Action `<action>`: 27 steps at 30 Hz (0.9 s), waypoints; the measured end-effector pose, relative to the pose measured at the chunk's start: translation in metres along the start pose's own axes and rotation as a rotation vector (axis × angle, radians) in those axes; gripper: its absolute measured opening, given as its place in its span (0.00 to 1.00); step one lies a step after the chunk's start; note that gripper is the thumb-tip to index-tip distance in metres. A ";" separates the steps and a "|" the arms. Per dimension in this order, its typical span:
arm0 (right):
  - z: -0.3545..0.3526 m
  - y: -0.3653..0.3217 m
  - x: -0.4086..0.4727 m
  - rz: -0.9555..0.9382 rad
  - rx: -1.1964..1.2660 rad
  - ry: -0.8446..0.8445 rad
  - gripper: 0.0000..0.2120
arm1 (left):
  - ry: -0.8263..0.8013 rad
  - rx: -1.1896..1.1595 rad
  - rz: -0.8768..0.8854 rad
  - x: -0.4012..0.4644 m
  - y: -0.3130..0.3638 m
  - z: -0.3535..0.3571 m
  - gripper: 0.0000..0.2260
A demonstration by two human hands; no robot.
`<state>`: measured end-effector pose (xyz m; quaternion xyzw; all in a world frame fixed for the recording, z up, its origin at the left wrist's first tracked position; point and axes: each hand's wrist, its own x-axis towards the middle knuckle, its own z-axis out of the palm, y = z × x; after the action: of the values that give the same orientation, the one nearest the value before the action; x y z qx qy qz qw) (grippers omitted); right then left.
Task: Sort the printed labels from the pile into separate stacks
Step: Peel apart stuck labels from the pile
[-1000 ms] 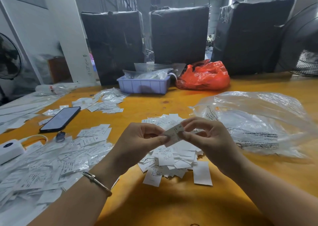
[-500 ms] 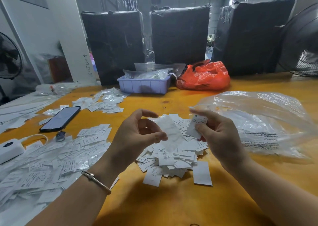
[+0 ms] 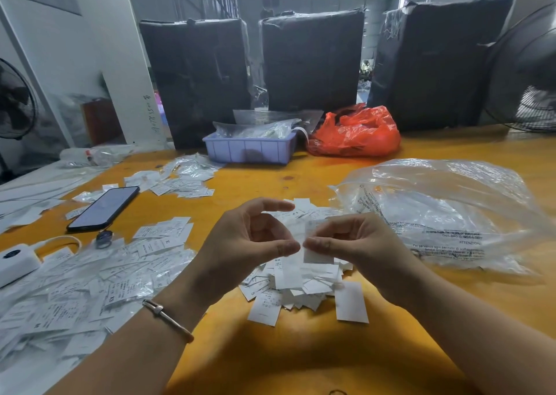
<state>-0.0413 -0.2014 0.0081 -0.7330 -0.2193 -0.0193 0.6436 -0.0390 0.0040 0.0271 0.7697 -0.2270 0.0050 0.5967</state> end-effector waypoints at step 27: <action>0.005 -0.006 -0.002 -0.093 -0.282 0.053 0.05 | -0.232 0.094 -0.146 0.000 -0.002 -0.003 0.08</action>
<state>-0.0466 -0.1970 0.0123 -0.8044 -0.2310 -0.0987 0.5384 -0.0378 0.0072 0.0260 0.8067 -0.2375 -0.1168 0.5283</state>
